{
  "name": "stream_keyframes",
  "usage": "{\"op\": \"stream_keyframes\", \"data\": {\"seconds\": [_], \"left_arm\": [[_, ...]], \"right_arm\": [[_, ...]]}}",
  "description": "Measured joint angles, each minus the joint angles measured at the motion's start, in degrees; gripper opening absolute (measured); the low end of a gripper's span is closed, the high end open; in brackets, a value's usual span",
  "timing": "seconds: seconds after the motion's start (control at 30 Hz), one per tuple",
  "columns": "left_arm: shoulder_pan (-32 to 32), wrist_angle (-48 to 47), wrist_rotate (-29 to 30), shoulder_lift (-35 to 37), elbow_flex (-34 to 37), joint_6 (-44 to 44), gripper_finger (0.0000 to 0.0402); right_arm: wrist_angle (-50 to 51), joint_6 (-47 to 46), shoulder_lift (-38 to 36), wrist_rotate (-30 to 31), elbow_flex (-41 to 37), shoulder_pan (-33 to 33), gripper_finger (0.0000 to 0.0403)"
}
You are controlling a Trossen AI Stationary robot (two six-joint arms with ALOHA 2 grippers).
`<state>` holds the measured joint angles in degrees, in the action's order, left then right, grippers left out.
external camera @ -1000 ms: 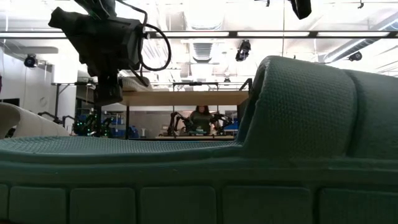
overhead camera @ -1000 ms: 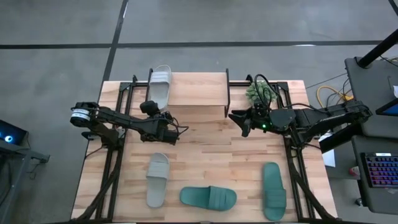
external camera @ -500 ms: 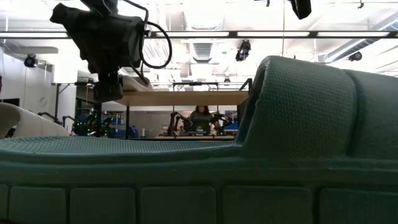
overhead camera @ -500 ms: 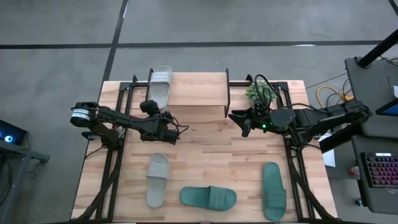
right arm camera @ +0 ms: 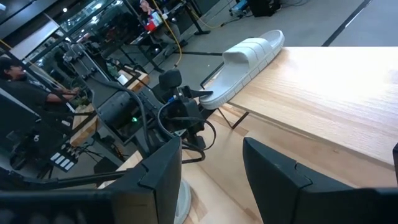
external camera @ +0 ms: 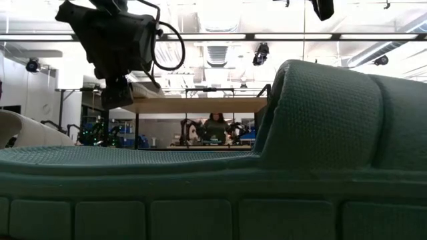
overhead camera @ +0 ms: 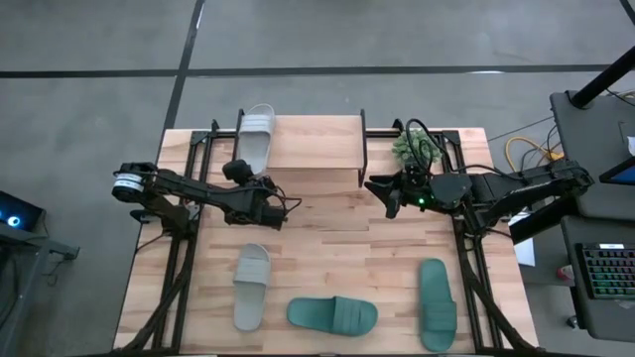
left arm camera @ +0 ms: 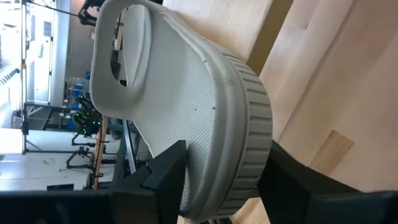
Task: Pick and place slides into the shelf
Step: Put the right gray slipper on the shelf
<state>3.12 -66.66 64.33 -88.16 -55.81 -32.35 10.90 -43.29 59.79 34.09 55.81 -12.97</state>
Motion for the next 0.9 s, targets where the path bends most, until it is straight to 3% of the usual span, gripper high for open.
{"op": "stream_keyframes", "data": {"seconds": [0.9], "left_arm": [[4.5, -1.4, -2.56, 0.22, -4.23, -0.29, 0.0163]], "right_arm": [[0.5, -0.02, 0.0, 0.0, 0.0, 0.0, 0.0162]]}}
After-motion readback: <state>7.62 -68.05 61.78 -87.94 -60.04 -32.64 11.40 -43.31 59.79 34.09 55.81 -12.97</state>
